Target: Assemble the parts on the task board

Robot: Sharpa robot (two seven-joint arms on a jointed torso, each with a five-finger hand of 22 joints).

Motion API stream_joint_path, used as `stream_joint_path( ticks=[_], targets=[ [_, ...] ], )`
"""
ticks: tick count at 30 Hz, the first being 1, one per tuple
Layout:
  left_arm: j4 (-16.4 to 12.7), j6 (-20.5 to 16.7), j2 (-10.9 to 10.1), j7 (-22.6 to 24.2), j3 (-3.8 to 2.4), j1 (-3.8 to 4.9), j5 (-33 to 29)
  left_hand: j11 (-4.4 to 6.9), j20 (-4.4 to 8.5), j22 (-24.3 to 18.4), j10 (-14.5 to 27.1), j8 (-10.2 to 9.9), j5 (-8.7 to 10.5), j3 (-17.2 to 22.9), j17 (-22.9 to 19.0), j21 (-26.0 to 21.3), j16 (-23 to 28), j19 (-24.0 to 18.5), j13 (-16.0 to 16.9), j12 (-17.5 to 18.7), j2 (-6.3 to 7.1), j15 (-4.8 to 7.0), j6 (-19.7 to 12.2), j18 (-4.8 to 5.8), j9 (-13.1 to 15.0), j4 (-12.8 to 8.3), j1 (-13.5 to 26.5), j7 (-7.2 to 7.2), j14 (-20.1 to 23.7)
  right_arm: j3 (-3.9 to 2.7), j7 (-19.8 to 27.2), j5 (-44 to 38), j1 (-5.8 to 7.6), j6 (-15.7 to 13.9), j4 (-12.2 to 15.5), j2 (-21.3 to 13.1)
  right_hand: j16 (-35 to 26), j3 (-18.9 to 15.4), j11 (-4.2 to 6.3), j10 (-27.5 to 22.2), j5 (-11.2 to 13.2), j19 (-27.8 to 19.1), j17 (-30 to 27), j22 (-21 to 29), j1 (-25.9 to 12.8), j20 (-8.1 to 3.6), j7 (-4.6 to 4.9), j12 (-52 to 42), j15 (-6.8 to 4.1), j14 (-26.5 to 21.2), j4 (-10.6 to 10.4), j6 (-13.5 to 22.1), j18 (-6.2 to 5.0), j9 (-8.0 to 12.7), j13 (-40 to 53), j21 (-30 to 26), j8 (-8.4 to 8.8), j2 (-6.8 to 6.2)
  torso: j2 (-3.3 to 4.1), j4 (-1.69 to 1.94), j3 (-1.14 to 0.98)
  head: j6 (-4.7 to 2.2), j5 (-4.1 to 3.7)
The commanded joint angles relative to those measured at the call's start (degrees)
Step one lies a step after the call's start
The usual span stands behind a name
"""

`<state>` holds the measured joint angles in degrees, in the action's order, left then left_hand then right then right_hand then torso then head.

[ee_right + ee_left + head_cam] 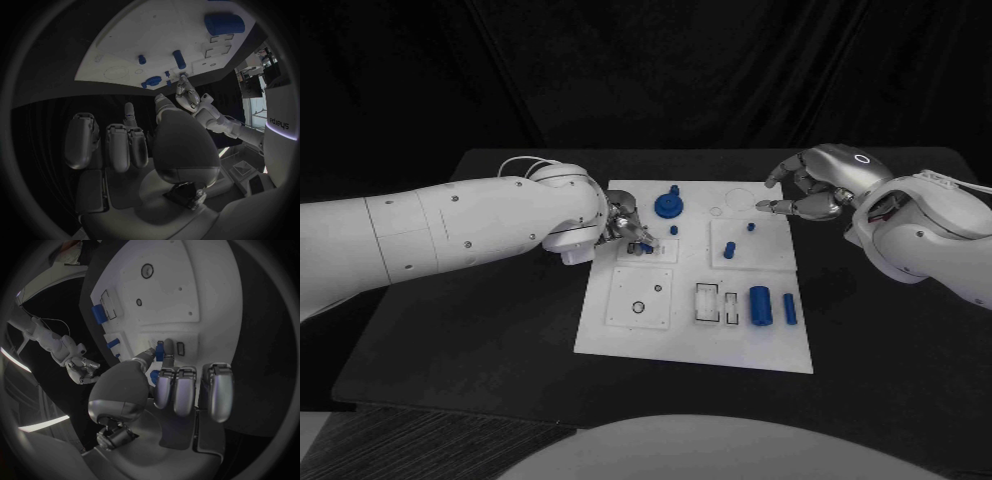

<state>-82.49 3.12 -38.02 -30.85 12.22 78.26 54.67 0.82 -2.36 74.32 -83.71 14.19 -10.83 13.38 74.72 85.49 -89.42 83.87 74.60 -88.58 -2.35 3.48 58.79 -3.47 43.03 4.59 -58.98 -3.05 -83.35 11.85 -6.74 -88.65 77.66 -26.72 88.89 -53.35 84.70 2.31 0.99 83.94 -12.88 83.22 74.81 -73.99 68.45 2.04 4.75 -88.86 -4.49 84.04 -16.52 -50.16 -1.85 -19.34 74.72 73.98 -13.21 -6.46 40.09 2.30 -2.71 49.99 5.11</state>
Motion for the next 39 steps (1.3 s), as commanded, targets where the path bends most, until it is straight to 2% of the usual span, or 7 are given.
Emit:
stream_joint_path(
  ticks=[1, 8, 11, 14, 21, 32, 39],
  targets=[
    [0.0, 0.3, 0.1, 1.5, -0.04, -0.12, 0.1, 0.46, -0.11, 9.4, -6.3, -0.6, 0.22, 0.3, 15.3, -1.0, -0.6, 0.5, 15.4, -1.4, -0.1, 0.56, 0.6, 1.39, 0.7, 0.9, 0.3, 0.3, -6.6, -0.04, -1.2, -0.1, -0.15, 0.4, 0.0, 0.0, -0.7, 1.6, -0.49, 6.1, -1.4, -0.1, 6.5, -10.9, 0.4, 0.13, 0.22, -1.1, 0.32, 4.1, 0.0, 0.3, -1.95, 0.6, 15.3, -1.4, -0.55, 0.83, -0.01, -0.01, -0.02, 0.01, -0.01],
    [0.2, 0.6, 0.2, 1.5, -0.04, -0.13, 0.1, 0.42, -0.11, 9.2, -6.3, -0.5, 0.95, -0.4, 15.3, -1.3, -0.6, 0.4, 15.4, -1.4, 0.2, 0.54, 0.8, 1.33, 0.9, 1.4, 0.8, 0.27, -6.6, -0.04, -1.3, -0.1, -0.16, 0.5, -0.1, 0.0, -0.7, 1.6, -0.49, 6.1, -1.4, -0.1, 6.5, -10.9, 0.4, 0.13, 0.22, -1.1, 0.32, 4.1, 0.0, 0.3, -1.95, 0.6, 15.3, -1.4, -0.55, 0.83, 0.0, -0.02, 0.01, 0.01, 0.02],
    [0.2, 0.8, 0.2, 1.4, -0.04, -0.13, 0.1, 0.36, -0.15, 9.2, -6.3, -0.6, 3.56, -1.4, 15.3, -1.4, -0.6, 0.3, 15.4, -1.4, 0.36, 0.5, 0.8, 1.3, 1.2, 2.3, 1.5, 0.19, -6.6, -0.04, -1.3, -0.1, -0.16, 0.6, -0.1, 0.0, -0.7, 1.6, -0.5, 6.1, -1.4, -0.1, 6.5, -11.0, 0.4, 0.14, 0.23, -1.1, 0.33, 4.1, 0.0, 0.3, -1.95, 0.6, 15.3, -1.4, -0.55, 0.86, 0.0, -0.02, -0.02, 0.01, 0.0],
    [0.3, 1.1, 0.2, 1.2, -0.04, -0.13, 0.1, 0.33, -0.17, 9.1, -6.3, -0.6, 4.29, -1.7, 15.3, -1.5, -0.6, 0.2, 15.4, -1.4, 0.39, 0.47, 0.8, 1.29, 1.2, 2.6, 1.7, 0.14, -6.6, -0.04, -1.4, -0.1, -0.16, 0.6, -0.1, 0.0, -0.7, 1.6, -0.5, 6.1, -1.4, -0.1, 6.5, -11.0, 0.4, 0.14, 0.23, -1.1, 0.33, 4.1, 0.0, 0.3, -1.95, 0.6, 15.3, -1.4, -0.55, 0.86, 0.0, -0.01, -0.02, 0.01, 0.04],
    [0.5, 1.7, 0.4, 0.9, -0.04, -0.14, 0.1, 0.19, -0.28, 9.1, -6.3, -0.9, 7.56, -4.0, 15.3, -1.7, -0.6, 0.2, 15.4, -1.4, 0.76, 0.36, 0.7, 1.24, 1.6, 4.5, 3.1, 0.01, -6.6, -0.04, -1.4, -0.1, -0.19, 0.8, -0.1, 0.1, -0.7, 1.6, -0.5, 6.1, -1.4, -0.1, 6.5, -11.0, 0.4, 0.14, 0.23, -1.1, 0.33, 4.1, 0.0, 0.3, -1.95, 0.6, 15.3, -1.4, -0.55, 0.86, -0.02, 0.0, 0.01, 0.01, 0.11],
    [0.6, 2.0, 0.3, 0.7, -0.04, -0.16, 0.1, 0.14, -0.31, 9.2, -6.3, -1.0, 8.04, -8.6, 15.3, -1.9, -0.6, 0.1, 15.4, -1.4, 1.92, 0.32, 0.7, 1.22, 2.4, 7.8, 5.7, -0.06, -6.6, -0.04, -1.5, -0.1, -0.31, 0.9, -0.3, 0.1, -0.7, 1.6, -0.51, 6.1, -1.5, -0.1, 6.4, -10.9, 0.5, 0.15, 0.24, -1.1, 0.34, 4.1, 0.0, 0.3, -1.96, 0.7, 15.3, -1.5, -0.55, 0.88, 0.0, 0.0, 0.01, 0.01, 0.18],
    [0.7, 1.9, 0.4, 0.9, -0.04, -0.18, 0.1, 0.25, -0.27, 9.2, -6.3, -0.4, 8.03, -9.5, 15.3, -2.0, -0.6, 0.1, 15.4, -1.4, 1.65, 0.38, 1.1, 1.2, 3.3, 8.5, 5.5, 0.11, -6.6, -0.04, -1.5, -0.1, -0.4, 1.0, -0.3, 0.1, -0.7, 1.6, -0.51, 6.1, -1.5, -0.1, 6.4, -10.9, 0.5, 0.15, 0.24, -1.1, 0.34, 4.1, 0.0, 0.3, -1.96, 0.7, 15.3, -1.5, -0.55, 0.88, -0.02, 0.0, 0.01, 0.01, 0.17]
  ],
)
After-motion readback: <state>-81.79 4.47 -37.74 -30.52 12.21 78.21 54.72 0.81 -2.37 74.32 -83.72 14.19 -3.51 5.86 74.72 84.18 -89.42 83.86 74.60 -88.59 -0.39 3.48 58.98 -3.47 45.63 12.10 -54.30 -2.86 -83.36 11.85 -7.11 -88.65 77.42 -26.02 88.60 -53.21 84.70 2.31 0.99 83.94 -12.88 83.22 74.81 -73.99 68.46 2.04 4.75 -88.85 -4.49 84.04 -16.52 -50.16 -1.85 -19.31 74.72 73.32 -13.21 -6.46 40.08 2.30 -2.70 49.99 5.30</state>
